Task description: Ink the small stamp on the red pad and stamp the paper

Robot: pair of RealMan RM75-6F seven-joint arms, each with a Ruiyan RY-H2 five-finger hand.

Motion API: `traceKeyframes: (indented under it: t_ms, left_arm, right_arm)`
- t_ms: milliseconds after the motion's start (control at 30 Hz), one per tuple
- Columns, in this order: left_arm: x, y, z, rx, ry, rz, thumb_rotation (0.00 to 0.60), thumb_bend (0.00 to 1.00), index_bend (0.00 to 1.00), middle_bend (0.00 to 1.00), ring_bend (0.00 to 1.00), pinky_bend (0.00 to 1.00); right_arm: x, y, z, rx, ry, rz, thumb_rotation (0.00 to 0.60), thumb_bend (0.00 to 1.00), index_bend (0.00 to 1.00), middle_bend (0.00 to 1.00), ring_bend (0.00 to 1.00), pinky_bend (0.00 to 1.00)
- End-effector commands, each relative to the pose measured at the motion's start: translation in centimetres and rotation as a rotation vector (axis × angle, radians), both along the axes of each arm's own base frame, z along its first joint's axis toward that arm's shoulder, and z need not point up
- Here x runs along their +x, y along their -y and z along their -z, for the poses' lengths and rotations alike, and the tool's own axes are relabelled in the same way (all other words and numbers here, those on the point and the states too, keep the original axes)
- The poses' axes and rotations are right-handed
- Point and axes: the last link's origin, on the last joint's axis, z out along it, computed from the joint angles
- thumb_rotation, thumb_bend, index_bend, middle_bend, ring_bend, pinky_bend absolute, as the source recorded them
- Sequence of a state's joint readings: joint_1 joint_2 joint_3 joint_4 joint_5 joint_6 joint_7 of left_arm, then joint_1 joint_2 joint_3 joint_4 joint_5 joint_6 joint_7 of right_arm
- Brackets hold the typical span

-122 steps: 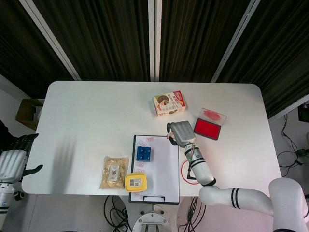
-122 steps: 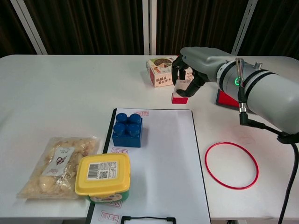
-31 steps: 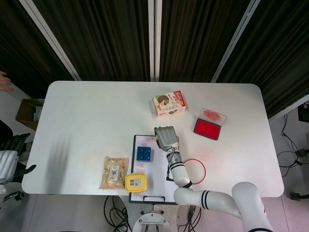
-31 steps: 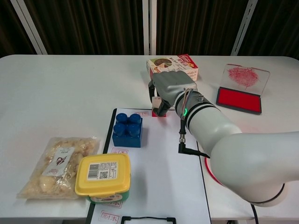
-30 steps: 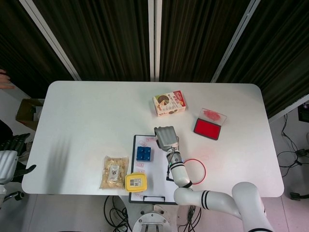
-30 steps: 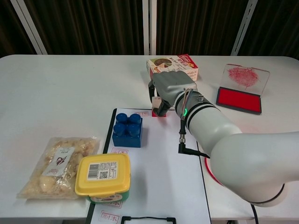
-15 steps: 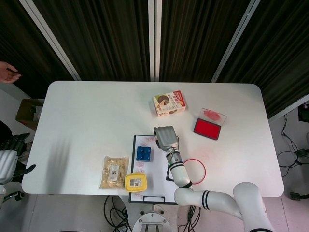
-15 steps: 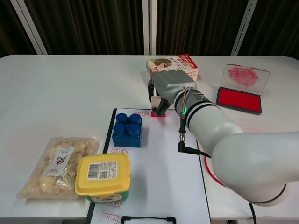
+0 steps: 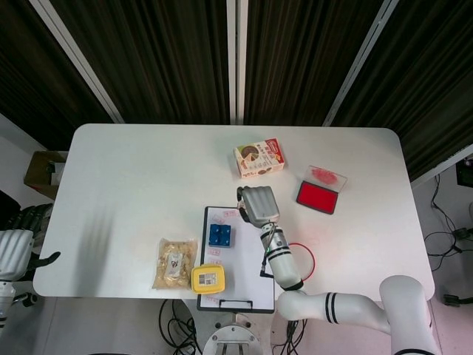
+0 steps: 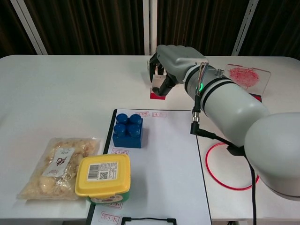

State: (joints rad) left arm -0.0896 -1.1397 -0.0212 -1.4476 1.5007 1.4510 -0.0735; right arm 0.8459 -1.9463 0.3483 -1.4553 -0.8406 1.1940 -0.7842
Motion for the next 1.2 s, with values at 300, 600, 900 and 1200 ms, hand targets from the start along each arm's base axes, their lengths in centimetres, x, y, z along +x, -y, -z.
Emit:
traceKeyframes:
  t_ms: [300, 600, 900, 1200]
  left_arm:
    - [0.6, 0.0, 0.6, -0.015, -0.006, 0.008, 0.600, 0.00, 0.11, 0.13, 0.12, 0.20]
    - [1.2, -0.4, 1.5, -0.033, -0.005, 0.018, 0.600, 0.00, 0.11, 0.13, 0.12, 0.20]
    - [1.4, -0.5, 1.8, -0.042, -0.008, 0.024, 0.600, 0.00, 0.11, 0.13, 0.12, 0.20]
    - [1.4, -0.5, 1.7, -0.037, -0.006, 0.030, 0.600, 0.00, 0.11, 0.13, 0.12, 0.20]
  right_arm:
    - [-8.5, -2.5, -6.4, 0.014, -0.113, 0.013, 0.600, 0.49, 1.00, 0.86, 0.91, 0.97]
    - [-16.1, -4.7, -8.1, 0.080, -0.178, 0.075, 0.600, 0.49, 1.00, 0.86, 0.91, 0.97]
    - [-18.7, -5.8, -7.1, 0.088, -0.174, 0.089, 0.600, 0.49, 1.00, 0.86, 0.91, 0.97]
    - [-18.9, -5.6, -6.3, 0.066, -0.164, 0.075, 0.600, 0.48, 0.97, 0.82, 0.91, 0.97]
